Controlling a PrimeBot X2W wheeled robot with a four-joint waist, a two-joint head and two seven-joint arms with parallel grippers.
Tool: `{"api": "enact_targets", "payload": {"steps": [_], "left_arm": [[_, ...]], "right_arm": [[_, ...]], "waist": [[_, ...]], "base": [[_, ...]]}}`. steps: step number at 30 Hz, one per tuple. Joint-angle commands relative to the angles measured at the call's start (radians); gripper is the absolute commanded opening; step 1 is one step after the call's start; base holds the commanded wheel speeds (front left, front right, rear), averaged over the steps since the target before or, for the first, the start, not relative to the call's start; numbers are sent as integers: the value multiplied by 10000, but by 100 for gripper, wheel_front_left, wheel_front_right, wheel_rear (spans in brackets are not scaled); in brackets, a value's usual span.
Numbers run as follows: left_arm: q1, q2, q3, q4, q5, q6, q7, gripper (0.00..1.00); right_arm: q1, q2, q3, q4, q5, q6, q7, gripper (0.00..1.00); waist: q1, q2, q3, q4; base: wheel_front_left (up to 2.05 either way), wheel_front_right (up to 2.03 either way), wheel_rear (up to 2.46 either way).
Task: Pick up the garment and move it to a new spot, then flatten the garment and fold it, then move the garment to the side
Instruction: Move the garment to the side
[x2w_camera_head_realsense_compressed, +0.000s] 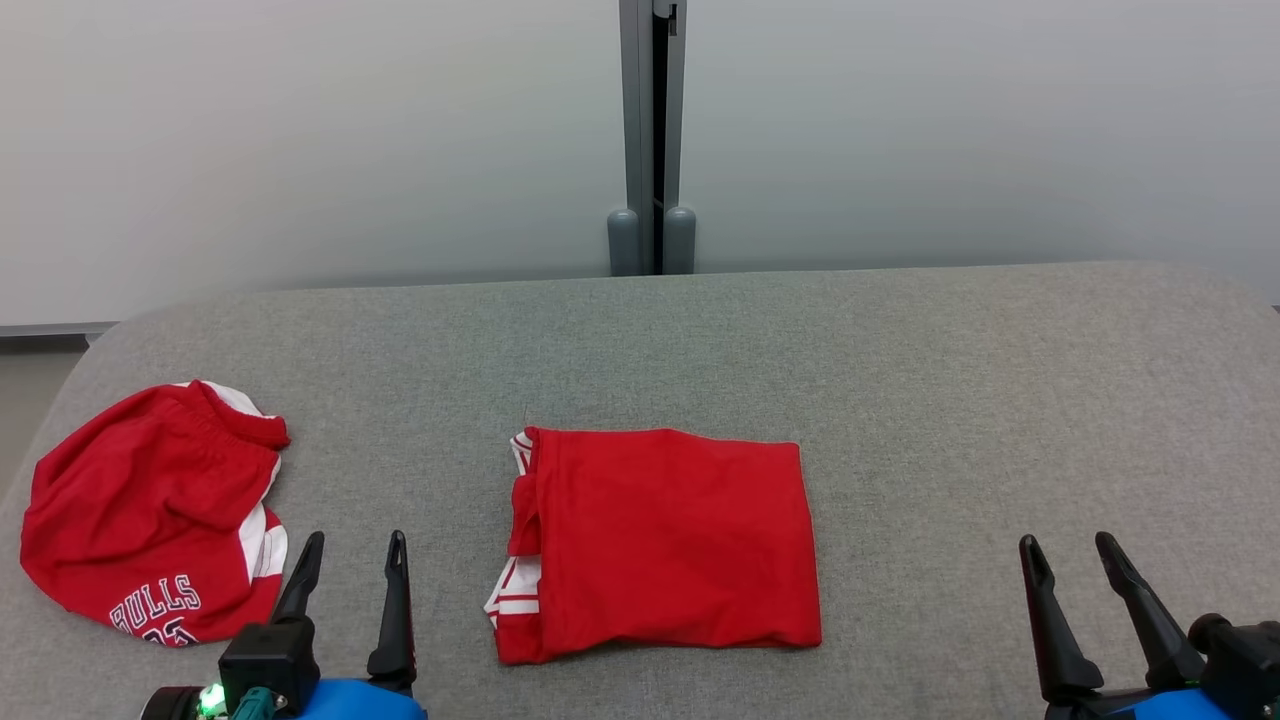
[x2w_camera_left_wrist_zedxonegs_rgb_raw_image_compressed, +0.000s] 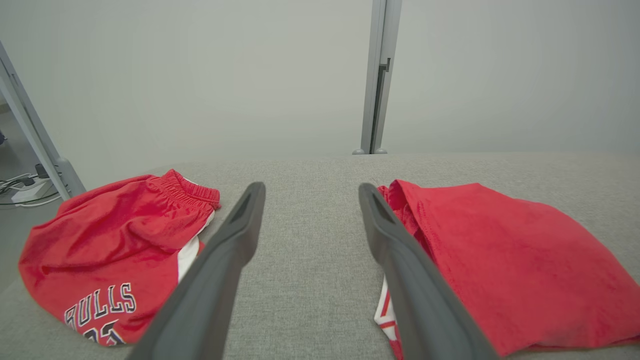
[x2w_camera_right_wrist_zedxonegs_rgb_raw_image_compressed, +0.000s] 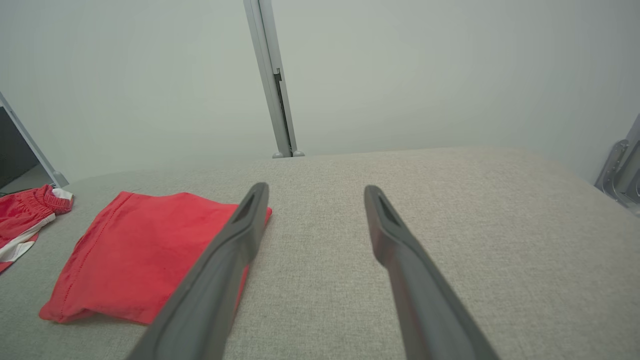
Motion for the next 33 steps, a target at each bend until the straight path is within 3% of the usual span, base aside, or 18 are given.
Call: {"api": "enact_targets", "payload": {"steps": [1,12,18,26,33], "left_arm": [[71,66,0,30,-45,-35,-10,100],[-201,113,-144,13,54,-13,-153,100],[-900,53,-154,-290,195,-61,-430,100],[-2077,-324,-298,-341,382,-277,-814,100],[-2646,-600,-374,-154,571,-445,-950,100]], "right_arm": [[165,29,-37,-59,8,5,9,100],[128,43,-146,-127,-54,5,74,100],[-608,-125,-234,11,-90,5,237,100],[-2171,-464,581,1733,175,5,259,100],[-3323,-563,1418,3870,616,5,286,100]], "waist": [[0,0,-2,2],[0,0,115,130],[0,0,1176,620],[0,0,2704,1488],[0,0,3161,1903]], "base": [[0,0,0],[0,0,0],[0,0,0],[0,0,0],[0,0,0]]}}
